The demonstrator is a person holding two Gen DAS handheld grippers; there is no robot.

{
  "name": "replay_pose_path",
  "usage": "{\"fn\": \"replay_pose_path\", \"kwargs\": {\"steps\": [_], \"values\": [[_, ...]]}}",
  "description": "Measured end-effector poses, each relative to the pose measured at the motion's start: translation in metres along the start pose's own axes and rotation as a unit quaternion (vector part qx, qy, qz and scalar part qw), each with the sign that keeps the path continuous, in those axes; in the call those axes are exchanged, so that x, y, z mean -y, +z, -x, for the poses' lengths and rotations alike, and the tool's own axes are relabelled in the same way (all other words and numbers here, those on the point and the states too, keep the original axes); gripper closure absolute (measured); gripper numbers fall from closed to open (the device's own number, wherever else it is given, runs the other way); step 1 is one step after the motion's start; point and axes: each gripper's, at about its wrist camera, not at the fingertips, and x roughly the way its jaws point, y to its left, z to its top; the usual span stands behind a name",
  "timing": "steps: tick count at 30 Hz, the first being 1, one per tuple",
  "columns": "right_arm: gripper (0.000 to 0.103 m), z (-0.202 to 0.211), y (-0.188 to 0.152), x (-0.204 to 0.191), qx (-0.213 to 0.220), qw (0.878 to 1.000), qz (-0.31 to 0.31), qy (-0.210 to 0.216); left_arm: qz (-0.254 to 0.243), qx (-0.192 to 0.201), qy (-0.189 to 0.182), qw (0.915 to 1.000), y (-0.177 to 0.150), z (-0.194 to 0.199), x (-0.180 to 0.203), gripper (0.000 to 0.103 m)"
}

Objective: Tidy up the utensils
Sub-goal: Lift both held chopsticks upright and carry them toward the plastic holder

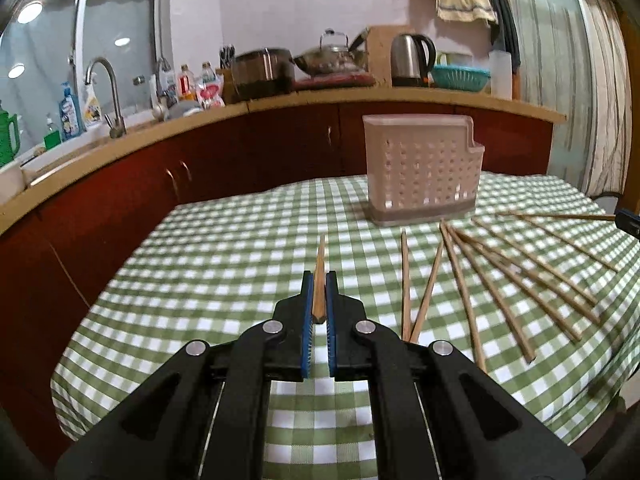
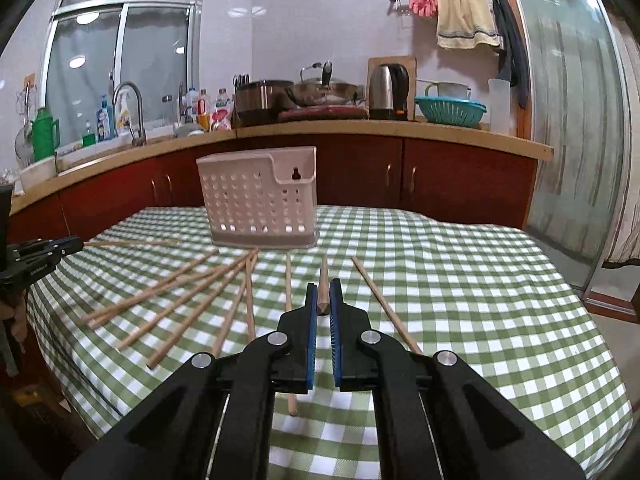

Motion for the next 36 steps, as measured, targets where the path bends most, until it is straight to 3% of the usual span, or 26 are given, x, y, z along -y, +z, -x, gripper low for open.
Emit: {"fn": "replay_pose_path", "kwargs": {"steps": [16, 36], "values": [[0.096, 0.019, 0.049, -0.015, 0.059, 0.998, -0.001, 0.012, 0.017, 0.037, 0.0, 0.9992, 0.043, 0.027, -0.004, 0.097], [0.096, -0.017, 0.091, -0.013, 0.075, 0.997, -0.006, 0.018, 0.039, 0.029, -0.019, 0.9987, 0.09, -0.003, -0.018, 0.097]]}}
